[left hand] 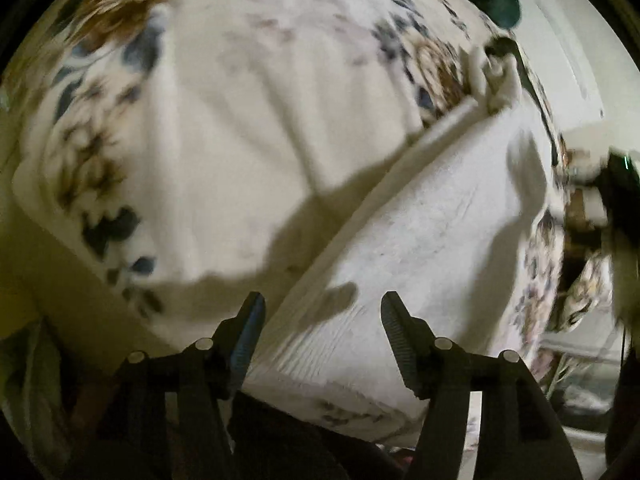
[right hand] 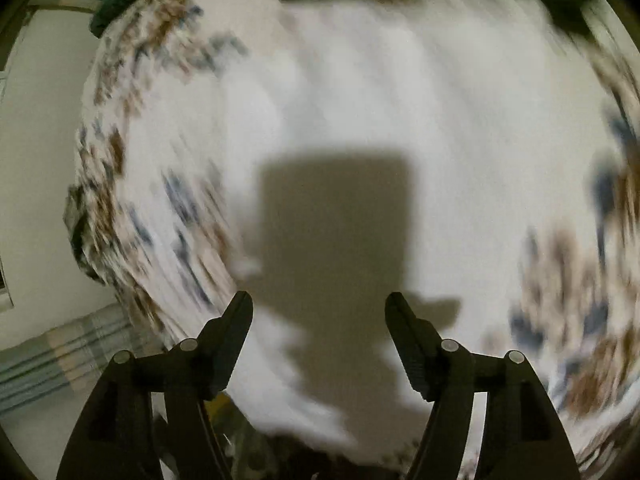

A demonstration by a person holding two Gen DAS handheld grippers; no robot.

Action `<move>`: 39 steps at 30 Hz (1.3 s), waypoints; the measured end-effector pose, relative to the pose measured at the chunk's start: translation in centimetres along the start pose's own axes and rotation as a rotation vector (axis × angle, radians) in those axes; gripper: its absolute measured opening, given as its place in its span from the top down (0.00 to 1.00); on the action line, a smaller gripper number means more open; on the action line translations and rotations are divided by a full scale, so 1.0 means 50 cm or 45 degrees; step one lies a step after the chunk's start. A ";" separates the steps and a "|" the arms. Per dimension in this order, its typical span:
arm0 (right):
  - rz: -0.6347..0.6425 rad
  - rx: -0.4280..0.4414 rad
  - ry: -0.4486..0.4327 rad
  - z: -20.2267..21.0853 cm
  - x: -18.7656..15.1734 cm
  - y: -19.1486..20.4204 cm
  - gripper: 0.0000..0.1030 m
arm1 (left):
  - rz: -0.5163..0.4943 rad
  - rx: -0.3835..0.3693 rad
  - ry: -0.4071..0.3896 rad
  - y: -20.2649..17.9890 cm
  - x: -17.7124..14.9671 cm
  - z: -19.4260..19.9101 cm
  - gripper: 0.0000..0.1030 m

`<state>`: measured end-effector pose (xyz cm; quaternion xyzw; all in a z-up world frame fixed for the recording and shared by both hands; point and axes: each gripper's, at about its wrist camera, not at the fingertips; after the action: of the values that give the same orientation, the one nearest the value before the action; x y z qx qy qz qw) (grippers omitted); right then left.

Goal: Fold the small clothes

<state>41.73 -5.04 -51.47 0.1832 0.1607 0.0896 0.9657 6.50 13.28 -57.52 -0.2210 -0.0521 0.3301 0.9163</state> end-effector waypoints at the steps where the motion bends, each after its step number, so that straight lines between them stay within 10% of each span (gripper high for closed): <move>1: -0.023 -0.013 0.021 -0.019 -0.044 -0.027 0.32 | -0.015 0.011 0.000 -0.002 0.002 -0.009 0.60; 3: -0.091 -0.040 0.115 -0.088 -0.158 -0.088 0.32 | -0.035 0.039 0.025 -0.007 -0.002 -0.034 0.92; 8: -0.271 0.037 0.285 -0.269 -0.360 -0.186 0.40 | -0.057 0.090 -0.041 -0.015 -0.029 -0.016 0.94; 10: -0.289 0.079 0.273 -0.312 -0.397 -0.193 0.93 | -0.067 0.110 -0.053 -0.020 -0.040 -0.002 0.95; 15: -0.211 0.010 0.204 -0.315 -0.460 -0.169 0.97 | -0.123 0.167 0.008 -0.010 -0.070 -0.017 0.95; 21: -0.152 -0.014 0.230 -0.314 -0.464 -0.171 0.93 | -0.186 0.153 0.094 -0.046 -0.048 0.001 0.89; 23: -0.163 0.065 0.196 -0.275 -0.449 -0.175 0.81 | -0.210 0.181 0.050 -0.091 -0.023 0.056 0.76; 25: -0.175 0.154 0.118 -0.215 -0.439 -0.182 0.41 | -0.233 0.117 0.006 -0.121 0.003 0.099 0.51; 26: -0.178 0.197 0.071 -0.183 -0.434 -0.186 0.37 | -0.244 0.095 -0.046 -0.144 0.026 0.122 0.45; 39: -0.362 0.260 -0.379 0.072 -0.085 -0.300 0.35 | -0.487 -0.123 -0.121 -0.446 0.481 -0.079 0.39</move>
<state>40.72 -20.98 -52.85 0.2668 0.0492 -0.0922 0.9581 39.11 11.68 -52.47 -0.2350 -0.1522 0.1571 0.9471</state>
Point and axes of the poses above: each gripper's, at about its wrist camera, not at the fingertips, and z roughly against the way its jaws point, y to its left, x to its top, and after that the axes turned 5 degrees about y, right-handed
